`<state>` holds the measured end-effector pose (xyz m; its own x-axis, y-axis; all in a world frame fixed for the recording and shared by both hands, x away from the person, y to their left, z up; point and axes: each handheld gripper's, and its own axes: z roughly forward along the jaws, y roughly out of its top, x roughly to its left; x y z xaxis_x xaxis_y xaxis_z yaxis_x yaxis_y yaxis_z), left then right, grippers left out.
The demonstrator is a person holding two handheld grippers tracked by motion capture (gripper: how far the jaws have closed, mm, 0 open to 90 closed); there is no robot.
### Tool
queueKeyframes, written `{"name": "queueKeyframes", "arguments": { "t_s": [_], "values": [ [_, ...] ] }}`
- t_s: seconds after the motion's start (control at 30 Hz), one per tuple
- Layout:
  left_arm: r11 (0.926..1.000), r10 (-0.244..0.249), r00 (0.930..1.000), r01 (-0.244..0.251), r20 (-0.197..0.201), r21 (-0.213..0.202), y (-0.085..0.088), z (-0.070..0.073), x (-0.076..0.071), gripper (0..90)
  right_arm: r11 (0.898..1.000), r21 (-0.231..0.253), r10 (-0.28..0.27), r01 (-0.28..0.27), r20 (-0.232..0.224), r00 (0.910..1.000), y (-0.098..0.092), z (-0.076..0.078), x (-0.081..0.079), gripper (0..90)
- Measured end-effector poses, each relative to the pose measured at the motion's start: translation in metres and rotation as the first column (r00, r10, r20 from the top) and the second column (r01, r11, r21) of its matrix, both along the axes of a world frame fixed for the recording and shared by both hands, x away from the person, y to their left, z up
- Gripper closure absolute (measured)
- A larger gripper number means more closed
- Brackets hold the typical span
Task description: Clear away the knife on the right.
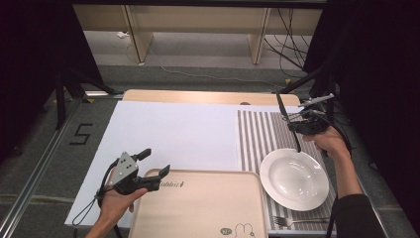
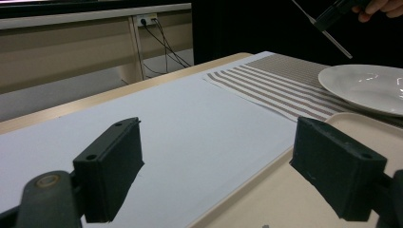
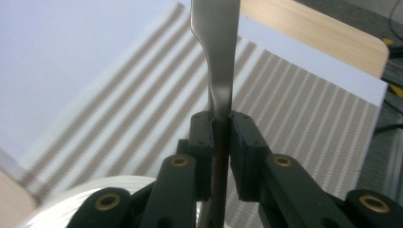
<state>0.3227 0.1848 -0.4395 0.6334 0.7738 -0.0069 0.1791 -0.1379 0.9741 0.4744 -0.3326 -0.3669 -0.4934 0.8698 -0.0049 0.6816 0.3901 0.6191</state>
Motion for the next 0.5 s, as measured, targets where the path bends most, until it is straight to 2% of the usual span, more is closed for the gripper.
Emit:
{"name": "queueKeyframes", "arguments": {
  "t_s": [0.03,0.07,0.1,0.13,0.17,0.2,0.27,0.3,0.33,0.37,0.4,0.47,0.5],
  "values": [
    [1.0000,0.000,1.0000,0.000,0.000,0.000,0.000,0.000,0.000,16.7,1.000,0.016,0.009,-0.009,0.006,0.9999,0.000,0.001,-0.003,80.8],
    [1.0000,0.001,1.0000,-0.001,-0.001,0.000,0.000,0.000,0.000,16.7,0.998,0.057,0.033,-0.036,0.067,0.9972,0.002,0.000,-0.006,80.8],
    [1.0000,0.002,1.0000,-0.002,-0.001,0.000,0.000,0.000,0.000,16.7,0.998,0.057,0.033,-0.036,0.067,0.9972,0.002,0.000,-0.006,80.8],
    [1.0000,0.004,1.0000,-0.004,0.000,0.002,0.001,0.000,0.000,16.6,0.996,0.083,0.028,-0.034,0.079,0.9965,0.004,0.001,-0.010,80.8],
    [1.0000,0.004,1.0000,-0.004,0.000,0.001,0.001,0.000,0.000,16.6,0.994,0.094,0.041,-0.051,0.106,0.9936,0.005,0.000,-0.012,80.8],
    [1.0000,0.002,1.0000,-0.002,0.003,-0.007,0.001,0.000,0.000,16.7,0.993,0.100,0.057,-0.067,0.097,0.9936,0.006,0.002,-0.016,80.8],
    [1.0000,0.005,1.0000,-0.005,-0.001,0.000,0.002,0.000,0.000,16.7,0.989,0.135,0.049,-0.059,0.070,0.9964,0.012,0.005,-0.024,80.8],
    [1.0000,0.004,1.0000,-0.004,0.002,-0.006,0.001,0.000,0.000,16.7,0.989,0.126,0.071,-0.081,0.084,0.9940,0.013,0.004,-0.026,80.8],
    [1.0000,0.006,1.0000,-0.006,-0.002,-0.002,0.001,0.000,0.000,16.6,0.985,0.155,0.061,-0.072,0.072,0.9956,0.017,0.005,-0.029,80.8],
    [1.0000,0.005,1.0000,-0.005,0.001,-0.001,0.001,0.001,-0.001,16.7,0.986,0.146,0.070,-0.080,0.071,0.9950,0.019,0.006,-0.031,80.8],
    [1.0000,0.002,1.0000,-0.002,0.002,-0.002,0.001,0.001,-0.001,16.7,0.985,0.144,0.081,-0.094,0.094,0.9923,0.020,0.006,-0.032,80.9],
    [1.0000,0.002,1.0000,-0.002,0.004,-0.002,0.001,0.001,-0.001,16.6,0.980,0.175,0.077,-0.091,0.083,0.9935,0.023,0.008,-0.036,80.9],
    [1.0000,0.001,1.0000,-0.001,0.004,-0.002,0.001,0.001,-0.002,16.7,0.977,0.200,0.060,-0.080,0.107,0.9924,0.026,0.007,-0.038,80.9]
  ]
}}
